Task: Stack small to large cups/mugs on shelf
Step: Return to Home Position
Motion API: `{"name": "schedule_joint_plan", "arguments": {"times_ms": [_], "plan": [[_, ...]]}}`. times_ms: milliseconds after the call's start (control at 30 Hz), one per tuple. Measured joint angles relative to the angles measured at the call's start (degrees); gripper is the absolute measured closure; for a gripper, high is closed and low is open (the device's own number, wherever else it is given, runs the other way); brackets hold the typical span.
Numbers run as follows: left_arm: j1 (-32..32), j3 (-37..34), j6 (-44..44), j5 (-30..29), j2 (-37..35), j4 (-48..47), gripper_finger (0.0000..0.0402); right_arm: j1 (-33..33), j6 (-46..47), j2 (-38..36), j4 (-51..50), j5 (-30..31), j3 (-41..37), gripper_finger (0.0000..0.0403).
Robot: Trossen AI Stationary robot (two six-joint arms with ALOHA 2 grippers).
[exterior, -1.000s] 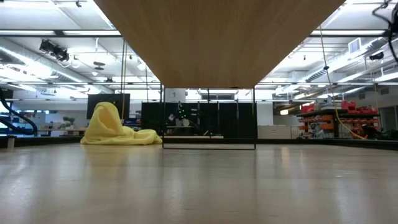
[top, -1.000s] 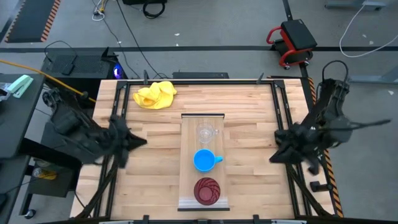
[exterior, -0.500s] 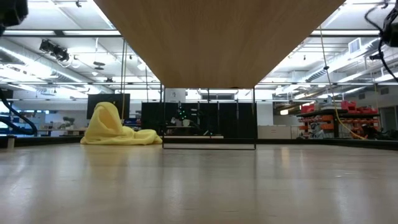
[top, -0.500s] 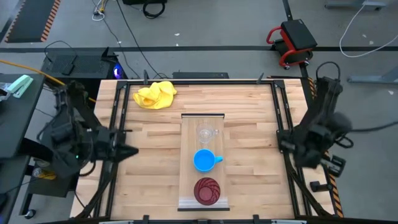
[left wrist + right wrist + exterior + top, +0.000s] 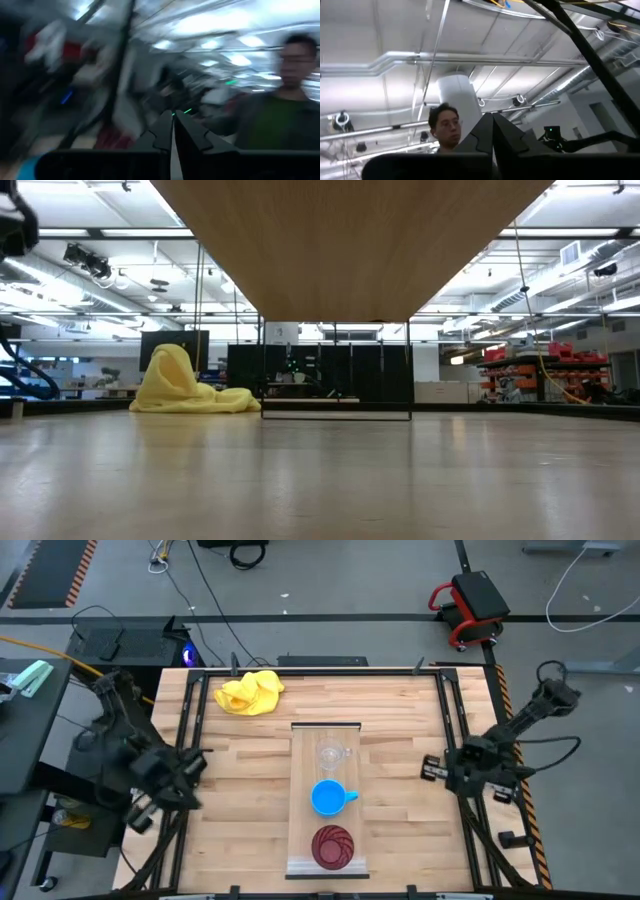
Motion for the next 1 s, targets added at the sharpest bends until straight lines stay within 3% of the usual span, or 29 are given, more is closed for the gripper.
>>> {"name": "schedule_joint_plan", "arguments": {"times_ms": [67,200,367,667,1000], "plan": [[2.52,-2.79,4.90,7.50,-3.19,2.89,0.0373,-5.06,1.49,-0.66,-0.16,-4.53,0.37,0.0391],[7.74,-6.66,5.94,7.33,-10.95,-0.96,0.0367,-15.87,5.47,-3.65,-0.12,-12.73,0.48,0.0391],[11.49,-6.44,7.51,9.03,-22.09,-7.47,0.0369,-29.40,13.19,-10.85,-0.12,-19.81,0.50,0.0391],[11.56,-2.40,13.94,9.26,-30.93,-14.70,0.0378,-45.00,19.27,-23.06,-0.37,-23.88,0.53,0.0391],[11.54,1.03,18.17,8.93,-35.93,-20.95,0.0366,-53.75,22.69,-32.12,-0.33,-24.39,0.53,0.0391]]}}
